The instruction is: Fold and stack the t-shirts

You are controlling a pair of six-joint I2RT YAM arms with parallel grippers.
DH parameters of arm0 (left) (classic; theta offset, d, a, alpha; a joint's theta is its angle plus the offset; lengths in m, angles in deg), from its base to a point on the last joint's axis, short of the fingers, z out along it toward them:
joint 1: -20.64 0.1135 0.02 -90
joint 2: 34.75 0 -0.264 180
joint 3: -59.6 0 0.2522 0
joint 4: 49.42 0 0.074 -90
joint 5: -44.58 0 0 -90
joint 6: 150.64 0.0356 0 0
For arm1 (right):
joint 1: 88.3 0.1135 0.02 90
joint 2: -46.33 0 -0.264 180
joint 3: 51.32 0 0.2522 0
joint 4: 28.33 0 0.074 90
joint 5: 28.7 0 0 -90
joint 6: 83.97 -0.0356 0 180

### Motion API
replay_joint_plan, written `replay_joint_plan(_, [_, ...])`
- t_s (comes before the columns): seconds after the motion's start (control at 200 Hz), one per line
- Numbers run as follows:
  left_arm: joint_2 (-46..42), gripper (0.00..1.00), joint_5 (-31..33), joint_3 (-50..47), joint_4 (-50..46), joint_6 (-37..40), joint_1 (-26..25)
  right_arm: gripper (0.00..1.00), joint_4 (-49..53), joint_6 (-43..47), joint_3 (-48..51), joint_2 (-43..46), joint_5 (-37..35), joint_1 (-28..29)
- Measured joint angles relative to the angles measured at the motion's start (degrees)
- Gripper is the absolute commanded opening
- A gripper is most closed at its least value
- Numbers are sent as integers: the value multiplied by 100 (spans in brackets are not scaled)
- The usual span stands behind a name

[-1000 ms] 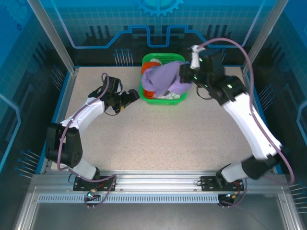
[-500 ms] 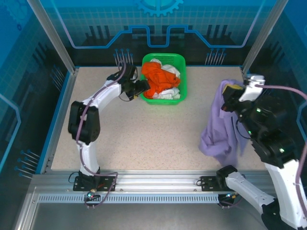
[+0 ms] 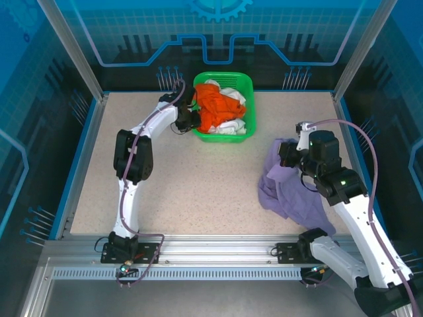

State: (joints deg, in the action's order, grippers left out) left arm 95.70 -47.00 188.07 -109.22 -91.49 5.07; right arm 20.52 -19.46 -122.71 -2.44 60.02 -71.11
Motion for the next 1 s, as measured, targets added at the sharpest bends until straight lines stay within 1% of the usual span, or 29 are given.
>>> replay_joint_plan(0.095, [-98, 0, 2, -192, 31, 223, 175, 0, -160, -63, 85, -59, 153, 26])
replay_joint_plan(0.2, [-555, 0, -11, -874, 227, 553, 560, 0, -326, -90, 190, -103, 240, 90])
replay_joint_plan(0.325, [-1252, 0, 109, -1775, 442, 1051, 1296, 0, -579, -153, 326, -168, 326, 140])
replay_joint_plan(0.405, [-1676, 0, 422, -2315, 581, 1397, 1814, 0, -780, -195, 437, -260, 350, 208])
replay_joint_plan(0.435, [-1823, 2, 529, -2509, 647, 1473, 2002, 0, -850, -201, 472, -315, 350, 245])
replay_joint_plan(0.47, [-1989, 7, 619, -2717, 713, 1545, 2227, 0, -925, -214, 505, -391, 352, 291])
replay_joint_plan(0.495, [-2074, 13, 675, -2813, 717, 1585, 2391, 0, -975, -216, 518, -459, 354, 326])
replay_joint_plan(0.53, [-2153, 18, 745, -2885, 715, 1617, 2599, 0, -1025, -216, 525, -562, 367, 374])
replay_joint_plan(0.55, [-2179, 23, 789, -2903, 717, 1633, 2721, 0, -1054, -216, 527, -619, 372, 396])
replay_joint_plan(0.57, [-2190, 29, 824, -2905, 717, 1652, 2830, 0, -1078, -216, 527, -680, 374, 420])
replay_joint_plan(0.6, [-2190, 45, 898, -2905, 739, 1698, 2986, 0, -1119, -216, 527, -758, 389, 448])
replay_joint_plan(0.62, [-2181, 52, 1014, -2905, 761, 1742, 3084, 0, -1134, -216, 527, -807, 393, 461])
replay_joint_plan(0.7, [-2107, 76, 1506, -2898, 754, 1742, 3375, 0, -1213, -216, 527, -964, 435, 494])
replay_joint_plan(0.745, [-2052, 85, 1720, -2861, 713, 1744, 3467, 0, -1248, -216, 527, -1029, 466, 503])
replay_joint_plan(0.85, [-1840, 92, 2116, -2448, 369, 1558, 3469, 0, -1268, -214, 525, -1097, 481, 535])
replay_joint_plan(0.945, [-1729, 92, 2435, -1821, -48, 1220, 3331, 0, -1268, -214, 525, -1099, 479, 579])
replay_joint_plan(1.0, [-1773, 93, 2723, -1460, -286, 1056, 3104, 0, -1266, -214, 522, -1099, 476, 603])
